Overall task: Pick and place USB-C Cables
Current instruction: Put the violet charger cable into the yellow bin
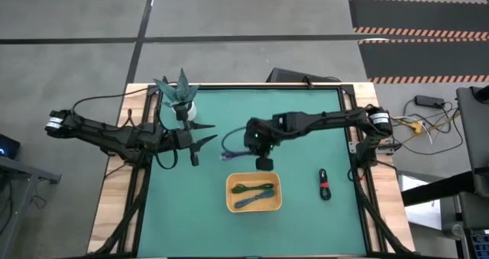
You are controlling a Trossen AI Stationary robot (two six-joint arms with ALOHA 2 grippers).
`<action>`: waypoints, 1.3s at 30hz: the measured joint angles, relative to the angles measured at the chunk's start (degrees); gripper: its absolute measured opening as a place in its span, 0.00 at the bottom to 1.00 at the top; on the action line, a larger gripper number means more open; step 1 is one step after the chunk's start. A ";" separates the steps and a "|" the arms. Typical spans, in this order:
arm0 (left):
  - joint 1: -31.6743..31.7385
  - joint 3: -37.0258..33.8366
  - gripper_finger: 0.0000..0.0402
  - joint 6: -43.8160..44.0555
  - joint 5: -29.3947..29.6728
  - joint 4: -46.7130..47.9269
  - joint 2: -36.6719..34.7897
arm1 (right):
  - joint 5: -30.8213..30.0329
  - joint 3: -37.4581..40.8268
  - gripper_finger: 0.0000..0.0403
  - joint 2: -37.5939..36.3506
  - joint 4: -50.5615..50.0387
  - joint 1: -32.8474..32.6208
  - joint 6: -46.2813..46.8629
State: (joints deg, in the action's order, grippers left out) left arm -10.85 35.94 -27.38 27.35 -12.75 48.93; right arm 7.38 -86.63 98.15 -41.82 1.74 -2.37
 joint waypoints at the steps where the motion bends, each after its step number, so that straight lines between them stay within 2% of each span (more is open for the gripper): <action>1: 0.00 0.00 0.31 0.02 0.02 0.02 0.00 | 0.02 0.00 0.03 0.00 -0.27 -0.98 0.78; 17: 0.00 -0.02 0.31 0.07 0.00 0.02 0.00 | 0.11 0.44 0.03 -0.17 -5.36 -11.19 14.14; 39: 0.00 -0.04 0.31 0.17 0.02 0.02 0.00 | -1.49 6.85 0.03 -0.07 -0.58 -12.98 16.80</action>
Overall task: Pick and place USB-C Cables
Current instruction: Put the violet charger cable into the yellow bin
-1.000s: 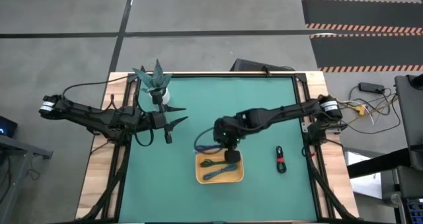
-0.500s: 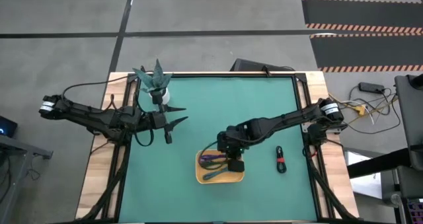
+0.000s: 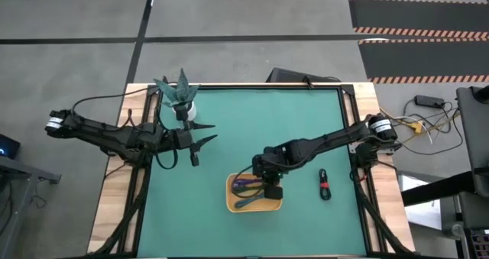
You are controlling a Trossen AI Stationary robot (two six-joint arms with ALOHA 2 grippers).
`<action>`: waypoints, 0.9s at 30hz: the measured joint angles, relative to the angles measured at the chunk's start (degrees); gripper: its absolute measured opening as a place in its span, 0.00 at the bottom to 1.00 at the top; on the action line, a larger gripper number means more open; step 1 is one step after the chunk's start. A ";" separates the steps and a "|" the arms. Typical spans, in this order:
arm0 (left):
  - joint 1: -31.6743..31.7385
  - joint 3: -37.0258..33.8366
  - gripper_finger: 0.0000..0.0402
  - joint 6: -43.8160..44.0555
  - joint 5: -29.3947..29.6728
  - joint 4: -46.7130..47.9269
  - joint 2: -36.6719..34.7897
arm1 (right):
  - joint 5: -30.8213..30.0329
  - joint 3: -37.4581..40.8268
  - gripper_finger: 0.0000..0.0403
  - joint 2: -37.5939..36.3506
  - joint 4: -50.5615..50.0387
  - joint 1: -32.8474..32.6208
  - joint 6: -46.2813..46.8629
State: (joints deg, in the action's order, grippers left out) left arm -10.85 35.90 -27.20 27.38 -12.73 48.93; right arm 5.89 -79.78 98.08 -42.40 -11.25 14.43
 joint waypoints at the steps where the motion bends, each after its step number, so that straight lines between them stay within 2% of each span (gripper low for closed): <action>1: 0.00 0.00 0.31 -0.02 0.00 0.00 0.00 | 0.00 0.42 0.03 0.04 0.63 0.00 0.05; 11: 0.00 0.00 0.31 -0.02 -0.02 -0.02 0.00 | -0.31 3.68 0.03 0.04 5.87 -0.13 0.73; 27: 0.00 -0.02 0.31 -0.08 -0.02 0.10 0.46 | -2.04 4.89 0.03 0.38 7.46 -0.13 0.34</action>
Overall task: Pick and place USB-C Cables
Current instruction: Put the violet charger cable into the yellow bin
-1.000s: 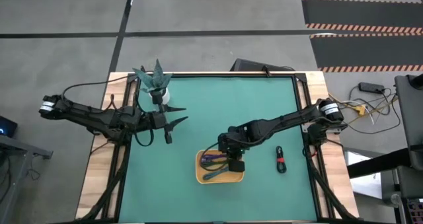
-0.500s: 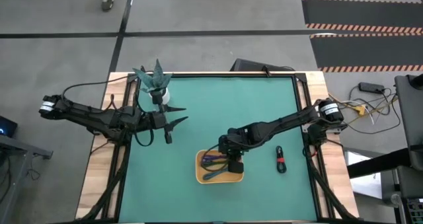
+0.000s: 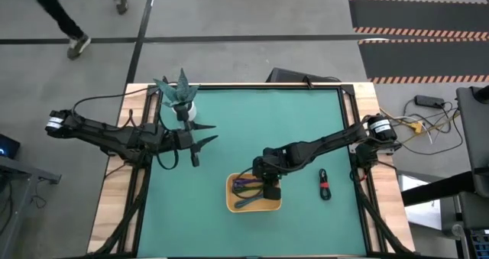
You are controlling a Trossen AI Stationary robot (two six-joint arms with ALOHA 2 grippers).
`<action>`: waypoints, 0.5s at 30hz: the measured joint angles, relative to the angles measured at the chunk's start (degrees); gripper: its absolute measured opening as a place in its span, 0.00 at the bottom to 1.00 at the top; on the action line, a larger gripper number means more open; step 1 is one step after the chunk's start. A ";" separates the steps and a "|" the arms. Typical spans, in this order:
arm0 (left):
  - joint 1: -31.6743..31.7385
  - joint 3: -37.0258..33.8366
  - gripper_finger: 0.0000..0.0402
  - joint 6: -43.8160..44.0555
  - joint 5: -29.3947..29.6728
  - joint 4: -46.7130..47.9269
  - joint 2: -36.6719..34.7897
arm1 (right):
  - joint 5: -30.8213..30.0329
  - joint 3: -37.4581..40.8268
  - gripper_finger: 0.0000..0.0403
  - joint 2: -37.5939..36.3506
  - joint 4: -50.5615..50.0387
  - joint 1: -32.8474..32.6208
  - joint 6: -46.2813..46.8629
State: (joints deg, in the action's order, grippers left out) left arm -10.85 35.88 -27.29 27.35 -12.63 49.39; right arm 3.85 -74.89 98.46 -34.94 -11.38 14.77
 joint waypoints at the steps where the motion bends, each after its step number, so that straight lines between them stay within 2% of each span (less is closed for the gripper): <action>1: -0.02 0.00 0.31 0.00 0.00 -0.12 0.07 | -0.04 0.20 0.03 0.04 0.05 0.00 -0.28; 15: -0.02 0.00 0.31 -0.02 0.00 -0.12 0.31 | -1.02 2.63 0.03 0.04 3.59 0.00 -0.81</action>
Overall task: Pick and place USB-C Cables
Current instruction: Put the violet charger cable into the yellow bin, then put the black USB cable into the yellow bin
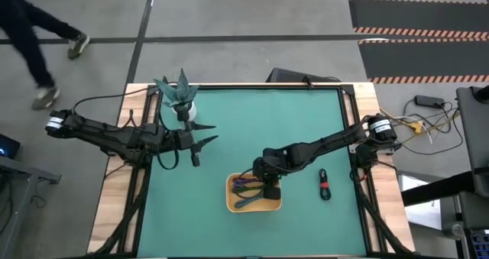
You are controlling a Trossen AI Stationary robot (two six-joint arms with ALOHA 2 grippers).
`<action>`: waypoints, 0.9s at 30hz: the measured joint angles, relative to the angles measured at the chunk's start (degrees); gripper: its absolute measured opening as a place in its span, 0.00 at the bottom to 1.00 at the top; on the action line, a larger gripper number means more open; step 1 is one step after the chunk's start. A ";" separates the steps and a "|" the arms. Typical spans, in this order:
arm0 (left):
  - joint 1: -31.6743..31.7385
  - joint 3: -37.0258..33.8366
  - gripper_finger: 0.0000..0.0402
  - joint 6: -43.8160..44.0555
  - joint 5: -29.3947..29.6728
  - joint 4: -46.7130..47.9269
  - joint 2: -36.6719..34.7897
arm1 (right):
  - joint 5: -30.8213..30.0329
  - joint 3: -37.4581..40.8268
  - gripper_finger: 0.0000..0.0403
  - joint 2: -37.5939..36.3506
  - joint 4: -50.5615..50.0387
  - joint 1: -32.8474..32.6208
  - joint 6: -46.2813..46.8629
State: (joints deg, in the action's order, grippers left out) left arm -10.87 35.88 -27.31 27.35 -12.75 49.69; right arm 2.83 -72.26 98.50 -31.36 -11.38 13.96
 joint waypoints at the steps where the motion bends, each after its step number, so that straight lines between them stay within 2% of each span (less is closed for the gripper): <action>1: 0.00 0.00 0.31 0.00 0.00 0.00 0.00 | 0.00 0.43 0.03 -0.02 0.44 0.00 0.00; 12: 0.02 -0.01 0.31 0.00 0.00 -0.03 0.00 | -0.04 2.31 0.04 -0.02 2.16 -0.02 -0.19; 20: 0.02 0.00 0.31 0.00 0.00 -0.04 0.00 | -0.06 2.31 0.14 -0.02 2.74 -0.02 -0.64; 27: 0.02 0.00 0.31 0.00 0.00 0.00 0.00 | -0.04 2.31 0.18 -0.02 3.43 -0.02 -0.68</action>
State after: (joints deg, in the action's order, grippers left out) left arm -10.85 35.88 -27.31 27.35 -12.76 49.69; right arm 2.79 -69.95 98.48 -27.92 -11.40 13.28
